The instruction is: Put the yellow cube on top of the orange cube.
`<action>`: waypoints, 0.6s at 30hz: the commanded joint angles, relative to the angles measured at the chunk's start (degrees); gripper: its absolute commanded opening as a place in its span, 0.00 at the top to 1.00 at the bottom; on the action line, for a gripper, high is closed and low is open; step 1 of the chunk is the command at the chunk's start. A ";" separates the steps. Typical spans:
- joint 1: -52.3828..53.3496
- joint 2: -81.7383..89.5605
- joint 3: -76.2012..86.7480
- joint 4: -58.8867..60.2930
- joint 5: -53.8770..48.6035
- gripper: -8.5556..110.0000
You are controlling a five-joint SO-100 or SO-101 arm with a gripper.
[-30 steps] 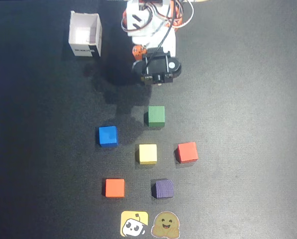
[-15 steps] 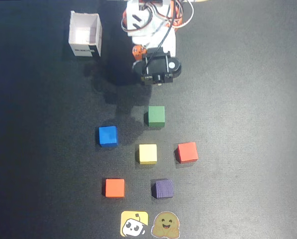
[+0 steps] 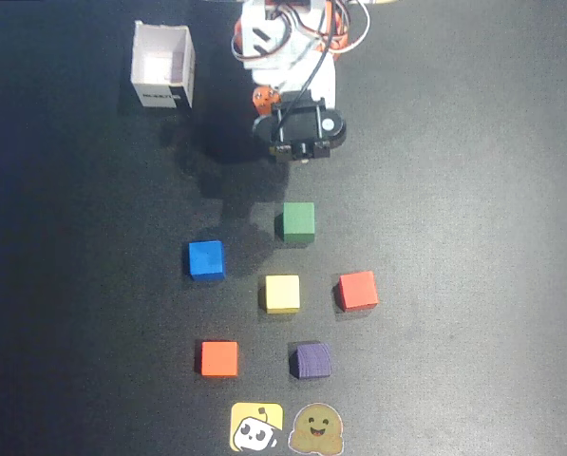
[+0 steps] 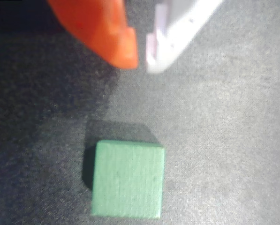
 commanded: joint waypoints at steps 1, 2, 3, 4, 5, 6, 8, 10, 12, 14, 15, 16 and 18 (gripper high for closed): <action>-0.18 0.44 -0.44 0.18 -0.44 0.93; -0.18 0.44 -0.44 0.18 -0.44 0.93; -0.18 0.44 -0.44 0.18 -0.44 0.93; -0.18 0.44 -0.44 0.18 -0.44 0.93; -0.18 0.44 -0.44 0.18 -0.44 0.93; -0.18 0.44 -0.44 0.18 -0.44 0.93; -0.18 0.44 -0.44 0.18 -0.44 0.93; -0.18 0.44 -0.44 0.18 -0.44 0.93; -0.44 0.44 -0.44 0.18 -0.44 0.93; -0.44 0.44 -0.44 0.18 -0.44 0.93; -0.35 0.44 -0.44 0.18 -0.44 0.93; -0.35 0.44 -0.44 0.18 -0.44 0.93; -0.44 0.44 -0.44 0.09 -1.23 0.93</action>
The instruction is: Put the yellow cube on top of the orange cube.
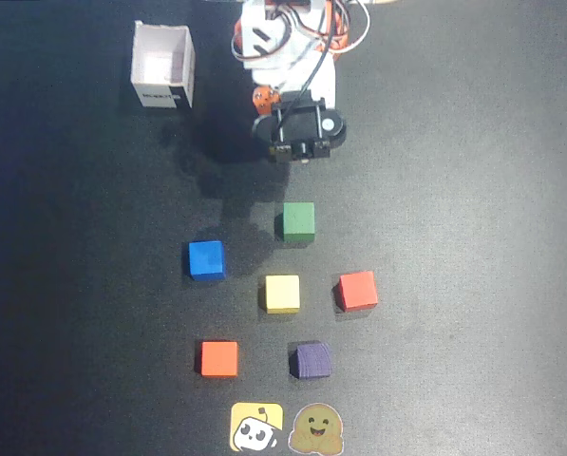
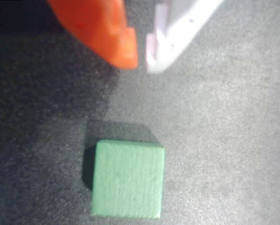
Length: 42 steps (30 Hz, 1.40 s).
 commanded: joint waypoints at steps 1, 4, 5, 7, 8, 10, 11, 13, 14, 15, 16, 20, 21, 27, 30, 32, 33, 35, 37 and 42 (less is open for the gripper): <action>-0.44 0.44 -0.44 -0.09 -1.23 0.93; -0.18 0.44 -0.44 -1.58 -0.97 0.87; -0.26 0.44 -0.44 -2.20 -0.53 0.85; -0.79 0.44 -0.62 -2.37 2.20 0.85; -0.97 0.44 -0.97 -2.37 2.90 0.85; -1.23 0.35 -2.02 -2.90 3.60 0.82; -1.41 -0.35 -2.81 -3.16 4.13 0.82; -1.85 -3.08 -4.57 -4.22 4.75 0.82; -1.93 -5.36 -5.71 -5.19 4.75 0.82; -1.93 -8.35 -7.29 -6.42 4.75 0.82; -1.93 -11.95 -9.23 -7.73 4.75 0.82; -1.76 -31.03 -21.62 -10.99 4.75 0.82; -1.67 -35.42 -25.22 -11.07 4.83 0.82; -1.23 -56.51 -42.89 -10.90 6.94 0.80; -1.23 -64.78 -49.39 -11.43 8.00 0.80; -1.23 -69.52 -53.26 -11.95 8.26 0.80; -1.23 -71.81 -54.93 -12.30 8.35 0.80; -1.23 -75.94 -57.92 -12.66 8.35 0.79; -1.23 -79.10 -59.94 -13.10 8.26 0.79; -1.67 -83.06 -60.73 -16.08 8.17 0.71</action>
